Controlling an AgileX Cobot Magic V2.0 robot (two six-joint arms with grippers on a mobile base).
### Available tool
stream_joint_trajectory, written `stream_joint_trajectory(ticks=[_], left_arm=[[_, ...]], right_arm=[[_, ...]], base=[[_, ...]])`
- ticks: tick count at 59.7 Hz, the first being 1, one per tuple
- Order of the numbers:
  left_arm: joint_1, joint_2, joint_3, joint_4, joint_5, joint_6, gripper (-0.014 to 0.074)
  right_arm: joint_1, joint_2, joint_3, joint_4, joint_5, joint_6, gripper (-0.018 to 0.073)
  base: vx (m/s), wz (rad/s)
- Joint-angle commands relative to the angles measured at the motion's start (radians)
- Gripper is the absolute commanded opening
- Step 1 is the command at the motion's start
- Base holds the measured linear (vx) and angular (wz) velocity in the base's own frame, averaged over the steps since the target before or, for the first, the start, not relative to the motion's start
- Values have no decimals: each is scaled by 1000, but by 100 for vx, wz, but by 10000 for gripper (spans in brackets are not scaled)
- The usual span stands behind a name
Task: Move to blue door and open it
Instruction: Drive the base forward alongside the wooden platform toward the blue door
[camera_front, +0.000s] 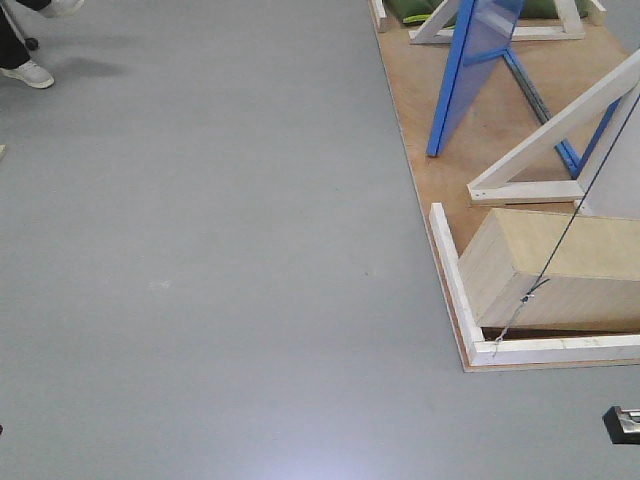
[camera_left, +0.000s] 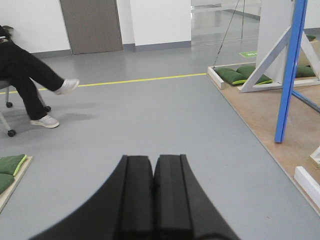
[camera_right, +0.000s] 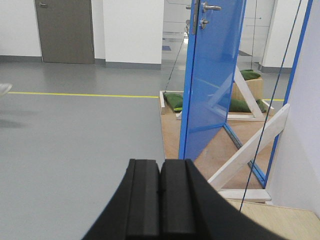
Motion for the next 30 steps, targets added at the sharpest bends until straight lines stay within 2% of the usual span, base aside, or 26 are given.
stream_joint_trajectory(ticks=[1, 30], left_arm=[[-8, -14, 6, 0, -84, -3, 70], [-8, -14, 6, 0, -84, -3, 70]], right_arm=[[-4, -15, 20, -1, -82, -4, -8], [-4, -15, 20, -1, -82, -4, -8]], base=[[0, 0], [0, 0]])
